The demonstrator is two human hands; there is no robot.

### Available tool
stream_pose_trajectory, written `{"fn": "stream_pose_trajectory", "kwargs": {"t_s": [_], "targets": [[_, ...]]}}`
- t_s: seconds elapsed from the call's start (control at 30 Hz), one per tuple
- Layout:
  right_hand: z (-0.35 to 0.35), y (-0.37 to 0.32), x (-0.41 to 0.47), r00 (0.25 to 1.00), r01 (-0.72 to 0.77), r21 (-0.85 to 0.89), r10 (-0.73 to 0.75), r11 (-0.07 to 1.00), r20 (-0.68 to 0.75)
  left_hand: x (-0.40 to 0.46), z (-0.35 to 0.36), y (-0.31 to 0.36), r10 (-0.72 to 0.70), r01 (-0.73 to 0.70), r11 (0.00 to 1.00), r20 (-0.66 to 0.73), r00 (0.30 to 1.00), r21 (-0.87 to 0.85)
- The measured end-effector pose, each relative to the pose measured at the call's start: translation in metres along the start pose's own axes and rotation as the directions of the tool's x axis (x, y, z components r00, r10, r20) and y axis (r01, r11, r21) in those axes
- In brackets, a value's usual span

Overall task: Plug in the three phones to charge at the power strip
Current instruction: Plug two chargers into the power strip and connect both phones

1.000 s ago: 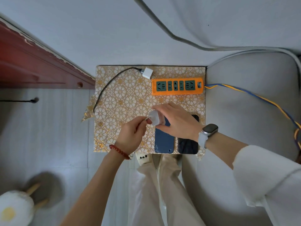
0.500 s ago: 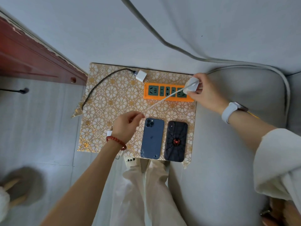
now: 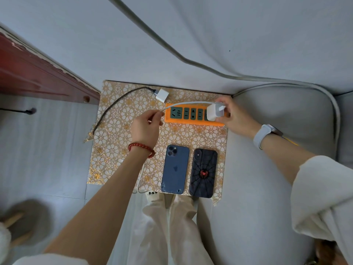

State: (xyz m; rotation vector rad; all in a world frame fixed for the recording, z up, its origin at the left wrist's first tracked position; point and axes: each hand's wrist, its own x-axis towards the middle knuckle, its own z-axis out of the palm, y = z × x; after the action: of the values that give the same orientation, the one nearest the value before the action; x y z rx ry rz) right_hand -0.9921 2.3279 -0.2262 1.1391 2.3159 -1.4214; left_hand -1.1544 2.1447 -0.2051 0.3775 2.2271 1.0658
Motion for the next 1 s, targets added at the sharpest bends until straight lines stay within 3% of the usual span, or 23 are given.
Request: {"fn": "stream_pose_trajectory", "kwargs": {"t_s": [0.2,0.33,0.5,0.67,1.0], "targets": [[0.013,-0.004,0.001,0.996,-0.003,-0.115,-0.007,0.993,-0.084,0.002,0.002,-0.002,-0.006,0.006,1.000,-0.015,1.000,-0.005],[0.012,-0.008,0.000,0.998,0.008,-0.072,-0.012,0.997,-0.054,0.003,0.000,-0.003,-0.004,0.004,1.000,-0.037,0.999,-0.003],[0.018,-0.008,0.002,0.992,0.004,0.003,-0.004,1.000,-0.128,0.007,-0.003,-0.005,0.004,-0.004,1.000,-0.054,0.999,0.006],[0.020,-0.007,0.008,0.995,-0.075,-0.003,0.074,0.997,-0.065,0.009,-0.002,-0.004,-0.003,0.003,1.000,-0.046,0.999,0.007],[0.031,-0.006,0.010,0.981,-0.141,-0.088,0.127,0.986,-0.145,-0.023,-0.010,-0.016,-0.102,0.112,0.990,0.122,0.987,-0.083]]}}
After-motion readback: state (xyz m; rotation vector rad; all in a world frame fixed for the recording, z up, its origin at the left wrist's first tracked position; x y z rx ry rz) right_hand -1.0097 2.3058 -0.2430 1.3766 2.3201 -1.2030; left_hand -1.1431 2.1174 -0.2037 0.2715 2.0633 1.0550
